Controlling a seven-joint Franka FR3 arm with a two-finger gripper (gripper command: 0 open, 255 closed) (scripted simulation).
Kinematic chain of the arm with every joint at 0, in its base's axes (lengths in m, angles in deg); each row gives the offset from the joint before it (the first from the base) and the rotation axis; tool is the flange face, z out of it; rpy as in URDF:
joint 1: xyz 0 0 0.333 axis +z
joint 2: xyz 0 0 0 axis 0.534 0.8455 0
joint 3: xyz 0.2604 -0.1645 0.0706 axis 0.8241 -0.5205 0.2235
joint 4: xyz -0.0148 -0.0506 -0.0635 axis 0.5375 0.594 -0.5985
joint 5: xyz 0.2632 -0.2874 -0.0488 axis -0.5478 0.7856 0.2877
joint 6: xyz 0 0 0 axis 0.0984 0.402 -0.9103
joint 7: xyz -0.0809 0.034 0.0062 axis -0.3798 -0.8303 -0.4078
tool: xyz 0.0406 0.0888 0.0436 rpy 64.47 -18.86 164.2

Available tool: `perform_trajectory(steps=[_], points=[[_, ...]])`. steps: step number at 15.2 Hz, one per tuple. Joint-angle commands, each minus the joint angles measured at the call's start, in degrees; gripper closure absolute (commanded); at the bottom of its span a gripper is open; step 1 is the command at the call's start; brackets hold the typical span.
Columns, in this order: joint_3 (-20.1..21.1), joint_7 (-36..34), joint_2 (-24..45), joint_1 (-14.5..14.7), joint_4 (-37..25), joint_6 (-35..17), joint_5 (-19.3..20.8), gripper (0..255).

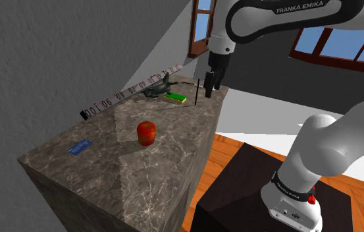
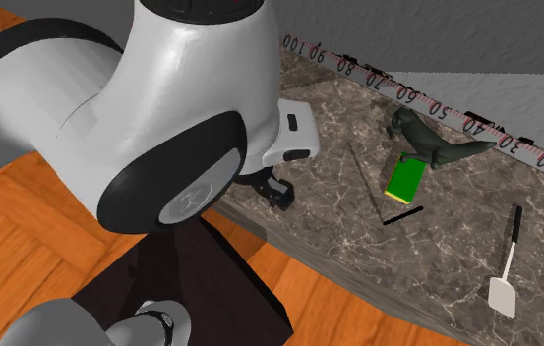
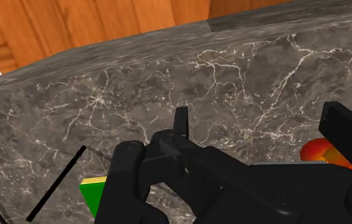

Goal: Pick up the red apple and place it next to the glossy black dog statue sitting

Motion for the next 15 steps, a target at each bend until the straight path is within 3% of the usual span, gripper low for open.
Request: perform_trajectory(steps=[1, 15], points=[[0.4, -0.3, 3.3, 0.8, -0.9, -2.7, -1.2, 0], [4.5, -1.9, 28.9, 5.7, -14.1, -17.3, -8.1, 0]])
